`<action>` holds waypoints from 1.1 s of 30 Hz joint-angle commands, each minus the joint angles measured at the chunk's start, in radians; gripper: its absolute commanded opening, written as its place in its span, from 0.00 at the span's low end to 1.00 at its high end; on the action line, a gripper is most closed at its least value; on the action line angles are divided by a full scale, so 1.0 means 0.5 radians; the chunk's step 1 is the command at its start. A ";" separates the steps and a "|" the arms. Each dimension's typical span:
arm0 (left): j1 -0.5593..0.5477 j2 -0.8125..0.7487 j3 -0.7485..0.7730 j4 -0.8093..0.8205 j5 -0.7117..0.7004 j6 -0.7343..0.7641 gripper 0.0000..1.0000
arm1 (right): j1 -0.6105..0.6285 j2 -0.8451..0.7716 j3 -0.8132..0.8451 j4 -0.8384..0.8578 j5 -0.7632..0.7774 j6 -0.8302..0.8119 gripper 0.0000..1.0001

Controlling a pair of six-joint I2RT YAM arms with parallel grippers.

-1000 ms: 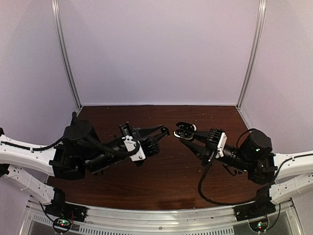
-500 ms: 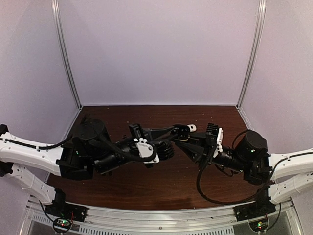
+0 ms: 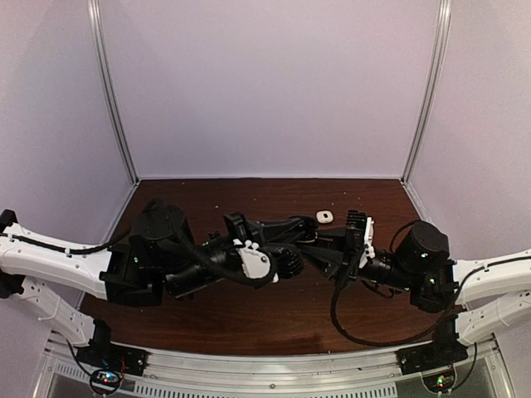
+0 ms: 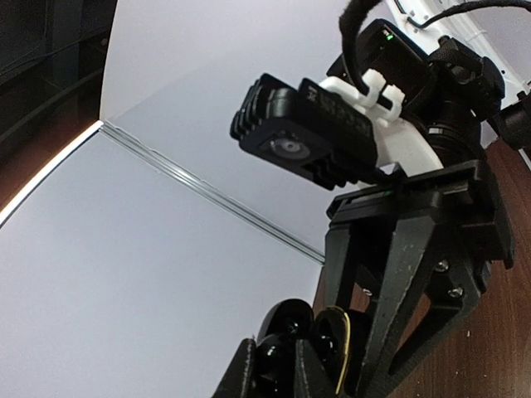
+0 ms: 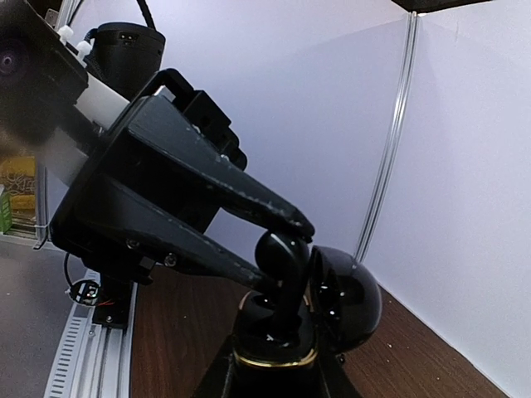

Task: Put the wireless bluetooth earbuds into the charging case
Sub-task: Place the right earbud in the right side groove of the charging case.

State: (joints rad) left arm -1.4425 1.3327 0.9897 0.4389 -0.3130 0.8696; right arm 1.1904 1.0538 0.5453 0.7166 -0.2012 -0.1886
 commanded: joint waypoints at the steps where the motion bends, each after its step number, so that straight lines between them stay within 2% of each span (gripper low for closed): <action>1: -0.022 0.031 0.055 0.024 -0.024 0.060 0.15 | -0.009 0.023 0.040 0.085 -0.059 0.069 0.00; 20: -0.031 0.095 0.060 -0.056 -0.039 0.068 0.17 | -0.009 -0.035 0.048 0.149 -0.054 0.084 0.00; 33: -0.031 0.075 0.042 -0.173 0.103 0.053 0.20 | -0.009 -0.034 0.068 0.166 -0.252 0.077 0.00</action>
State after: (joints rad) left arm -1.4544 1.3594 1.0069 0.4324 -0.3069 0.9043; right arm 1.1820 1.0584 0.5457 0.7197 -0.2626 -0.1520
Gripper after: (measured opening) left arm 0.195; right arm 0.232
